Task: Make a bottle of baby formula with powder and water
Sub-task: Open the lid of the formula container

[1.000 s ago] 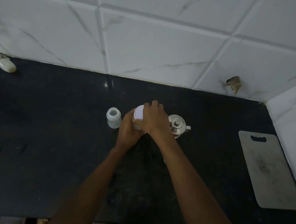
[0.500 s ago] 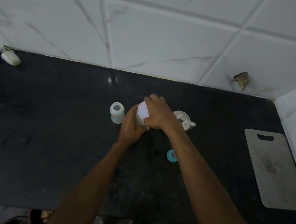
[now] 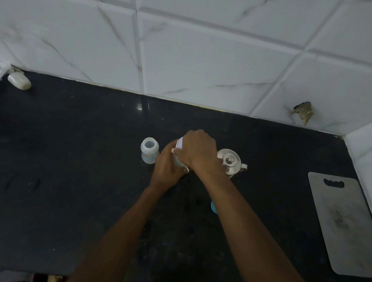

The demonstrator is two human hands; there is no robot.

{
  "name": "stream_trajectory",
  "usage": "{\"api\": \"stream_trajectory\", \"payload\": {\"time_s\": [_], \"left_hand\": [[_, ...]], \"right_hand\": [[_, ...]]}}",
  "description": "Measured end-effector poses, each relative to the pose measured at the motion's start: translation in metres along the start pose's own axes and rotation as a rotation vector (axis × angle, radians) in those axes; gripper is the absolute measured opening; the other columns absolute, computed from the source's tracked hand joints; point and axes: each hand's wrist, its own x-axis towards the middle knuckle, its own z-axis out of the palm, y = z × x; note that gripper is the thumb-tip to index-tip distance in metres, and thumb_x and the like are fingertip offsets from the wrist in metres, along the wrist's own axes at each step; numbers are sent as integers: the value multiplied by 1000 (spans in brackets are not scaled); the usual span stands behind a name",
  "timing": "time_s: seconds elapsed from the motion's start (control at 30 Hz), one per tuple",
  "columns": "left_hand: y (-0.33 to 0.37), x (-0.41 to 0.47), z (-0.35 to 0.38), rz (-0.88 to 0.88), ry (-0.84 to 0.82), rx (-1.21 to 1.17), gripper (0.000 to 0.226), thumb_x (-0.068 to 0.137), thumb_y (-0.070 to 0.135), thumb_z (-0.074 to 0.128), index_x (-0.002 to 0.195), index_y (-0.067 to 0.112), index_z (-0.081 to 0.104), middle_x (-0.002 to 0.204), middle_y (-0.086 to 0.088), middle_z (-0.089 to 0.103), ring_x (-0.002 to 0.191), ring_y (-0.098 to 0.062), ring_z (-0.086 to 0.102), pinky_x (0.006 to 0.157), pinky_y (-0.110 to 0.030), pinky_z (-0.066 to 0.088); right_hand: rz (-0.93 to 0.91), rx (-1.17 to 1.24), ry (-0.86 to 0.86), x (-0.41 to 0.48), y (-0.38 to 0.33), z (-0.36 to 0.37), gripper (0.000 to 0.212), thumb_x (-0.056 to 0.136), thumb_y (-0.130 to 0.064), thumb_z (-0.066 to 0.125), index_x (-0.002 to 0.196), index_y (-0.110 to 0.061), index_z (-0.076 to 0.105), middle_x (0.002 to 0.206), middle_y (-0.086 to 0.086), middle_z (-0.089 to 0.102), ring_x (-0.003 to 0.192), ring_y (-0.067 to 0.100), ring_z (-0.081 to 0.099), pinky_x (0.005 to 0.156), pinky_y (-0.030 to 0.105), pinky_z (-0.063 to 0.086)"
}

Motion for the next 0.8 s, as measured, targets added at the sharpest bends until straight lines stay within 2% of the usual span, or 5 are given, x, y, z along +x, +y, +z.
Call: {"api": "stream_trajectory", "payload": {"time_s": [0.3, 0.4, 0.57, 0.67, 0.8], "left_hand": [[-9, -2, 1, -58, 20, 10, 71, 72, 14, 88, 135, 13, 56, 127, 0, 68, 118, -13, 66, 97, -41, 57], [-5, -2, 0, -32, 16, 18, 74, 72, 17, 89, 137, 20, 54, 131, 7, 65, 121, -5, 63, 99, -23, 53], [0, -2, -1, -42, 9, -1, 75, 72, 10, 88, 135, 31, 52, 119, 27, 65, 115, 8, 63, 90, -8, 48], [-1, -1, 0, -43, 15, -4, 73, 72, 9, 89, 135, 25, 54, 124, 15, 68, 116, -1, 65, 93, -16, 52], [-7, -2, 1, -47, 33, 12, 72, 71, 11, 89, 135, 11, 56, 125, 1, 69, 115, -10, 68, 94, -35, 58]], "right_hand": [[-237, 248, -271, 3, 20, -3, 80, 82, -18, 79, 151, -18, 40, 156, 11, 35, 141, 35, 36, 109, 52, 44], [-123, 213, -203, 0, 22, -4, 80, 86, -30, 75, 154, -18, 33, 155, 14, 34, 137, 38, 41, 102, 47, 48], [75, 61, -38, -1, 5, 3, 72, 89, -63, 63, 138, -11, 51, 130, 14, 57, 114, 29, 62, 88, 38, 50], [41, 82, -29, -1, 5, 6, 65, 90, -52, 67, 137, -9, 51, 131, 16, 58, 115, 32, 62, 90, 39, 50], [-205, 195, -234, 1, 17, -2, 74, 85, -23, 75, 150, -16, 40, 152, 12, 40, 136, 38, 41, 105, 49, 46]]}}
